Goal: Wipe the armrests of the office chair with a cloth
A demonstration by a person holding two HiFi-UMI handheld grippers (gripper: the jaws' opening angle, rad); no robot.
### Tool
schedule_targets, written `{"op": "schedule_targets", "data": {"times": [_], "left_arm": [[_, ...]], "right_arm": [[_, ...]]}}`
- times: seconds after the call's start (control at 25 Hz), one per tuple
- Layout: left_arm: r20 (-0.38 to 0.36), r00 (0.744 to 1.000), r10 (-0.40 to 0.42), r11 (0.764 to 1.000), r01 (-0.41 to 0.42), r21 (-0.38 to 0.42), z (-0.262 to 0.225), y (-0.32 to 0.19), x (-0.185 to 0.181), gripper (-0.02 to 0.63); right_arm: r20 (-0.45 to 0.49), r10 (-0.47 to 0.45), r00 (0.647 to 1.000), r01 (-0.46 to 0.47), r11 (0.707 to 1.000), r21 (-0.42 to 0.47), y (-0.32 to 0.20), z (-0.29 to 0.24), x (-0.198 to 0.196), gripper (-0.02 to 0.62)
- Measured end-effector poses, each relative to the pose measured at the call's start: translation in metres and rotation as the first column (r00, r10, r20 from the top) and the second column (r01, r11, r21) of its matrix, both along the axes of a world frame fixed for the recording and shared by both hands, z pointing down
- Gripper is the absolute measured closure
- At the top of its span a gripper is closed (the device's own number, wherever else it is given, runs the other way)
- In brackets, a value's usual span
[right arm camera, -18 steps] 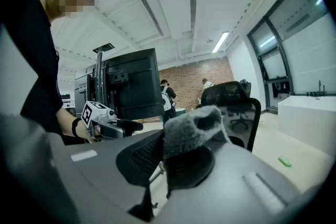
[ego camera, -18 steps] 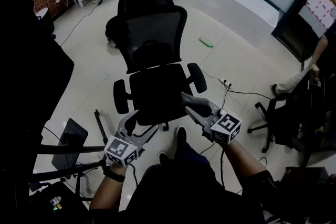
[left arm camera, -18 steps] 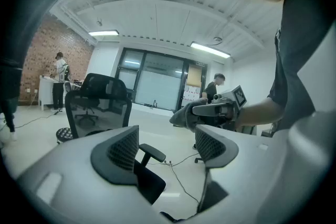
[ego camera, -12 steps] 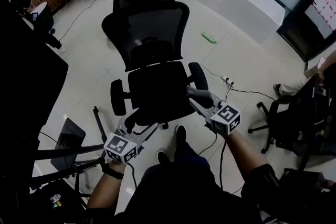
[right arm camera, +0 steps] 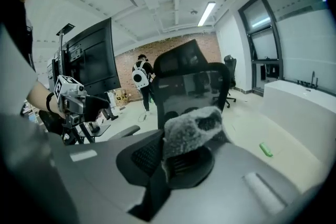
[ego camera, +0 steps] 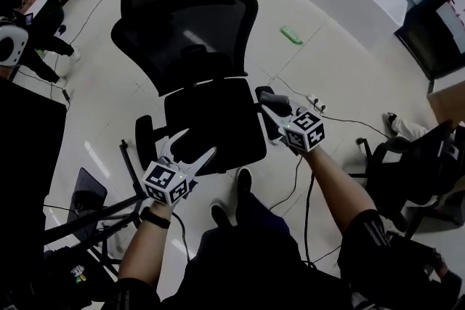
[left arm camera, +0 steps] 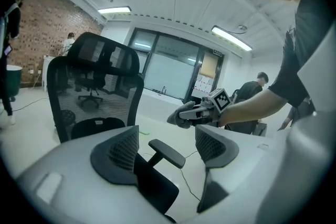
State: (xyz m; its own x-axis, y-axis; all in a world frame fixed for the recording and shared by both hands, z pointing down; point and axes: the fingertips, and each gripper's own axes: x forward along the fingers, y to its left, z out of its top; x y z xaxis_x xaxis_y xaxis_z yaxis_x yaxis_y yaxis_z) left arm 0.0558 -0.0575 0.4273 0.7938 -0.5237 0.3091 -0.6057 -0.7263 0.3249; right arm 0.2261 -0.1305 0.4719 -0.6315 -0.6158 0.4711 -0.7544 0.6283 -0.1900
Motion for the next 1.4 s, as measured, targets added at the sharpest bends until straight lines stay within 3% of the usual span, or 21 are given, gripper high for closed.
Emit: {"op": "schedule_targets", "data": {"times": [0.28, 0.48, 0.84, 1.04, 1.2, 1.28, 1.4], "left_arm": [[0.015, 1.0, -0.004, 0.999, 0.004, -0.031, 0.027, -0.065, 0.055, 0.244], [0.014, 1.0, -0.003, 0.997, 0.004, -0.078, 0.055, -0.089, 0.09, 0.244], [0.054, 0.999, 0.002, 0.987, 0.007, -0.159, 0.116, -0.096, 0.116, 0.244], [0.078, 0.997, 0.001, 0.982, 0.013, -0.187, 0.136, -0.094, 0.121, 0.244], [0.082, 0.997, 0.001, 0.982, 0.014, -0.188, 0.139, -0.091, 0.122, 0.244], [0.078, 0.997, 0.004, 0.982, 0.011, -0.188, 0.138, -0.086, 0.122, 0.244], [0.08, 0.997, 0.008, 0.979, 0.008, -0.204, 0.145, -0.076, 0.121, 0.244]], "right_arm": [[-0.073, -0.039, 0.997, 0.033, 0.997, -0.075, -0.063, 0.063, 0.031, 0.578], [-0.168, -0.134, 0.977, 0.113, 0.986, -0.125, -0.093, 0.11, 0.039, 0.578], [-0.324, -0.316, 0.892, 0.25, 0.941, -0.229, -0.118, 0.199, 0.042, 0.578], [-0.425, -0.413, 0.805, 0.333, 0.909, -0.252, -0.107, 0.239, 0.047, 0.578], [-0.451, -0.471, 0.758, 0.394, 0.882, -0.259, -0.089, 0.258, 0.051, 0.578], [-0.444, -0.479, 0.757, 0.407, 0.878, -0.252, -0.081, 0.261, 0.052, 0.578], [-0.404, -0.447, 0.798, 0.367, 0.893, -0.262, -0.074, 0.259, 0.054, 0.578]]}}
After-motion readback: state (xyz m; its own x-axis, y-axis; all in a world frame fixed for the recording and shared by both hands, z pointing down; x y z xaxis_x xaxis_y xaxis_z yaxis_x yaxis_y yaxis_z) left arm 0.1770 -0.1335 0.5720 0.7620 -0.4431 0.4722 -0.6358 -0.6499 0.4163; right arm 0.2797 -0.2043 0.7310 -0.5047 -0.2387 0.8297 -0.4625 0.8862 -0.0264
